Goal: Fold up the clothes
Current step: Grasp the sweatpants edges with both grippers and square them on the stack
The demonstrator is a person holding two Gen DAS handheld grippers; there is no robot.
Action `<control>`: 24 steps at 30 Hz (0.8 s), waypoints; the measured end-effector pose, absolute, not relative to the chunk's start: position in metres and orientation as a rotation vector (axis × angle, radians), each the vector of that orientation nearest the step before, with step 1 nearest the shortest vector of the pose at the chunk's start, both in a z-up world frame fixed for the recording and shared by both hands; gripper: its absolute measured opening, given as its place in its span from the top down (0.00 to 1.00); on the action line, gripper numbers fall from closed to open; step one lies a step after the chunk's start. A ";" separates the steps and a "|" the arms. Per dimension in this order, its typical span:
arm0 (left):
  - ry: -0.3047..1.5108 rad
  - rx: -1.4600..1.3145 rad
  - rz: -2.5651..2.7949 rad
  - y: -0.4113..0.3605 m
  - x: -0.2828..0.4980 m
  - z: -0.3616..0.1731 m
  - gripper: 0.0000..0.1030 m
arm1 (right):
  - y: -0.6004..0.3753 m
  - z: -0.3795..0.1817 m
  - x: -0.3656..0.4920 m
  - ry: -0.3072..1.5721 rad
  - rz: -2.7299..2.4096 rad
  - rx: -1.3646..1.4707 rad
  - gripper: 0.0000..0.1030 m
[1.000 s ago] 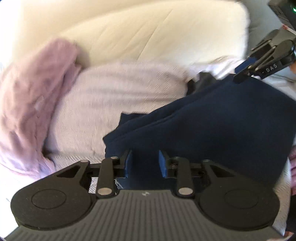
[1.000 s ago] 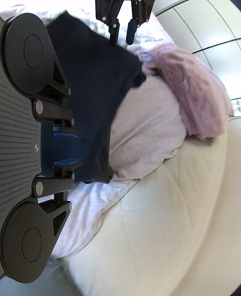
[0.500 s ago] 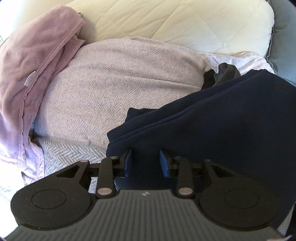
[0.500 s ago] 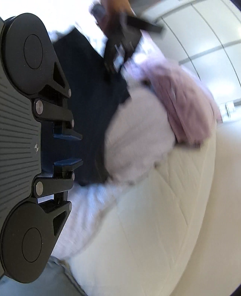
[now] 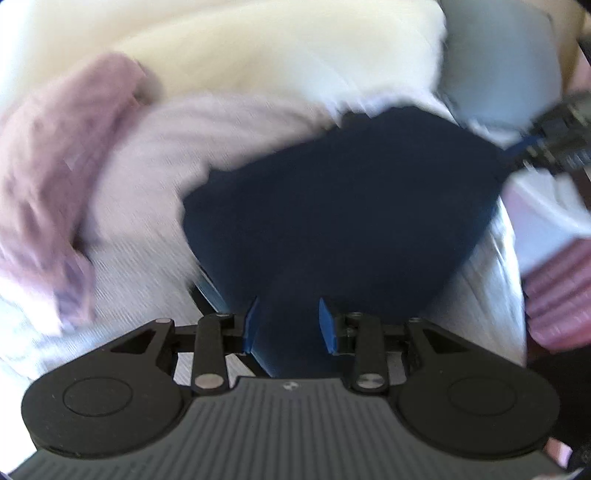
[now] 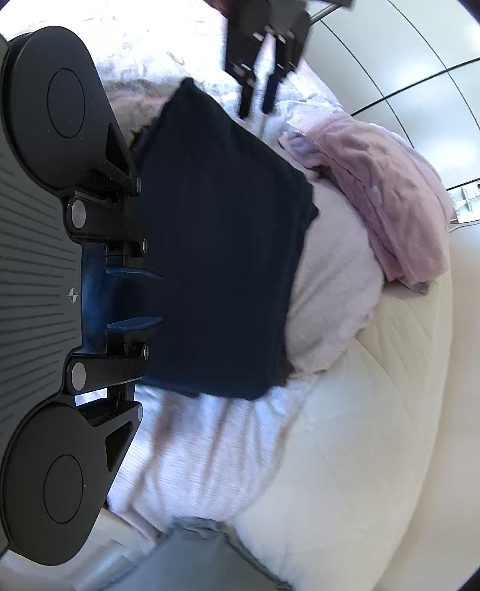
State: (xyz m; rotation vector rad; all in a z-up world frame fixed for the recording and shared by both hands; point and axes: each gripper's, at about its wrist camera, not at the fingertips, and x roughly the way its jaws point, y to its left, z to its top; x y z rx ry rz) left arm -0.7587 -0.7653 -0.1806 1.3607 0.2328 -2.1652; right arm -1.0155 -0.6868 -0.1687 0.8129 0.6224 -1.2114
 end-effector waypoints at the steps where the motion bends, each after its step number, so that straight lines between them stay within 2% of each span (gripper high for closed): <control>1: 0.237 1.387 -2.152 -0.761 -0.759 -0.190 0.69 | -0.686 -0.174 -1.014 0.626 -1.224 0.824 0.75; 9: 0.278 1.420 -2.118 -0.760 -0.760 -0.213 0.68 | -0.681 -0.201 -1.003 0.705 -1.237 0.827 0.75; 15: 0.263 1.343 -2.145 -0.768 -0.767 -0.182 0.68 | -0.691 -0.171 -1.009 0.652 -1.271 0.839 0.75; 20: 0.256 1.281 -2.152 -0.812 -0.796 -0.172 0.68 | -0.735 -0.165 -1.027 0.628 -1.302 0.871 0.75; 24: 0.274 1.348 -2.111 -0.844 -0.814 -0.194 0.68 | -0.783 -0.182 -1.038 0.688 -1.274 0.914 0.75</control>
